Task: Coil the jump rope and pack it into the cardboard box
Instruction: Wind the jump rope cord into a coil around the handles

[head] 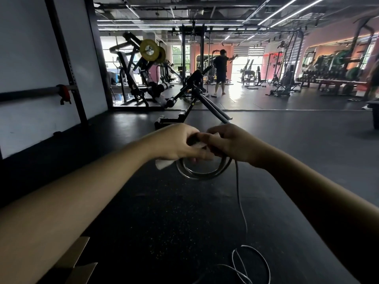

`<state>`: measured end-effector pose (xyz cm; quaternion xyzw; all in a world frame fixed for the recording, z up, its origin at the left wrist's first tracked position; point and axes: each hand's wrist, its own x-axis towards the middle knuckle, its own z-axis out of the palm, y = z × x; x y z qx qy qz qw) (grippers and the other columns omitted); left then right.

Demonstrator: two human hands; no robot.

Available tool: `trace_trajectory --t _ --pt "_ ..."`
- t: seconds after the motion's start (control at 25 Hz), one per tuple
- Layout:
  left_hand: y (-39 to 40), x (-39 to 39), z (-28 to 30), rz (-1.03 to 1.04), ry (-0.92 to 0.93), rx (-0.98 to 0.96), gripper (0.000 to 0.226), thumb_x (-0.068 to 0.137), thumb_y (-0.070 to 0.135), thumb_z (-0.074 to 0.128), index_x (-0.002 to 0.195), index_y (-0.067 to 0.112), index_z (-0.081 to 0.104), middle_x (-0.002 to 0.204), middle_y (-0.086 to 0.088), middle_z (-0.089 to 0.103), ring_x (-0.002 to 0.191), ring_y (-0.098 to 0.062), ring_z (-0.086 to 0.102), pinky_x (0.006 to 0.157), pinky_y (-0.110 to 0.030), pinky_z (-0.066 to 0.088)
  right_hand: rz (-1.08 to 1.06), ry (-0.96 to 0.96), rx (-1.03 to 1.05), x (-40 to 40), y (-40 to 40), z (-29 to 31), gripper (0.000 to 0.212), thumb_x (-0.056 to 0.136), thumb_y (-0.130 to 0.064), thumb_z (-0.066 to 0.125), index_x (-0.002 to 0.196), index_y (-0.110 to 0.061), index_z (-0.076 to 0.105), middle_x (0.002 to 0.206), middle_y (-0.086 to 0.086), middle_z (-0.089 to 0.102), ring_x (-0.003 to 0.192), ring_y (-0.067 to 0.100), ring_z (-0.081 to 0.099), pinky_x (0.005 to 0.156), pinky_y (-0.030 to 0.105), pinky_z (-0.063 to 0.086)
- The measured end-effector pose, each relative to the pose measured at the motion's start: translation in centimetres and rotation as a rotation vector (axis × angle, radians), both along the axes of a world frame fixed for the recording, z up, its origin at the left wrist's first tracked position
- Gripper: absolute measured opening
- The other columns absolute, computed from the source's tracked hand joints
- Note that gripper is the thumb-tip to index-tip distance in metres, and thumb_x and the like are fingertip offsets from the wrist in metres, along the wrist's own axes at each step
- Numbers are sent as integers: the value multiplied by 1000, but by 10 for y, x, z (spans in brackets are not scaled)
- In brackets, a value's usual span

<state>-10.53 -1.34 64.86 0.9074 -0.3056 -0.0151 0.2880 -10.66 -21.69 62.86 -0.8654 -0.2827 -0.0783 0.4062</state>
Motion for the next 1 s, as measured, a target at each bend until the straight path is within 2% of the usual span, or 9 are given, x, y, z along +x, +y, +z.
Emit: trace_trajectory --t 0.08,0.16,0.28,0.36,0.52,0.64,0.8,0.92,1.0 --pt "-8 -2 -3 -21 130 -117 35 86 41 76 93 8 69 57 5 66 52 -11 63 68 -31 54 23 -20 -52 -4 0 7 39 98 -50 58 72 -26 74 55 -4 58 52 12 50 53 30 40" --pt "-9 -6 -8 -52 188 -235 37 91 37 72 94 1 67 50 6 51 43 -12 48 65 -41 52 46 18 1 -11 -3 7 51 97 -57 55 73 -15 73 60 3 58 54 15 50 53 28 39" --pt "-6 -13 -12 -75 213 -361 31 97 36 64 78 11 62 51 3 41 43 -13 36 58 -37 51 14 120 178 -16 -15 5 78 95 -69 38 78 -1 72 70 21 62 53 20 52 51 25 41" --pt "-11 -18 -13 -76 254 -592 33 100 33 59 69 21 61 49 4 37 42 -12 33 53 -32 51 9 136 300 -15 -25 5 94 96 -72 30 83 15 65 70 32 56 51 25 50 50 26 43" --pt "-29 -18 -9 3 273 -1235 44 104 37 51 63 21 43 48 9 31 43 -9 30 54 -27 50 -61 104 403 -13 -34 -12 92 101 -66 22 83 17 57 60 21 46 53 27 45 54 32 39" --pt "-47 -15 -6 226 275 -1582 45 101 46 53 66 20 44 47 10 38 44 -8 41 55 -23 51 -32 213 562 -17 -17 -34 81 95 -73 21 99 -5 66 70 7 47 60 19 41 55 32 32" --pt "-72 -18 -22 525 146 -1563 50 99 62 46 72 21 56 52 9 64 51 -4 62 68 -28 49 -51 182 754 -36 34 -50 66 89 -76 45 109 -16 64 85 9 60 65 20 53 55 31 41" --pt "-77 -24 -39 531 214 -1480 57 95 70 43 71 22 63 68 5 75 66 -12 74 74 -36 58 -76 192 992 -43 55 -50 32 96 -48 63 110 -21 73 105 6 79 97 26 75 81 42 60" --pt "-74 -23 -48 481 211 -1453 55 93 70 49 75 21 67 79 2 76 83 -19 77 85 -41 60 -110 203 1028 -43 55 -46 21 98 -34 64 103 -17 75 84 1 79 74 16 74 64 30 58"
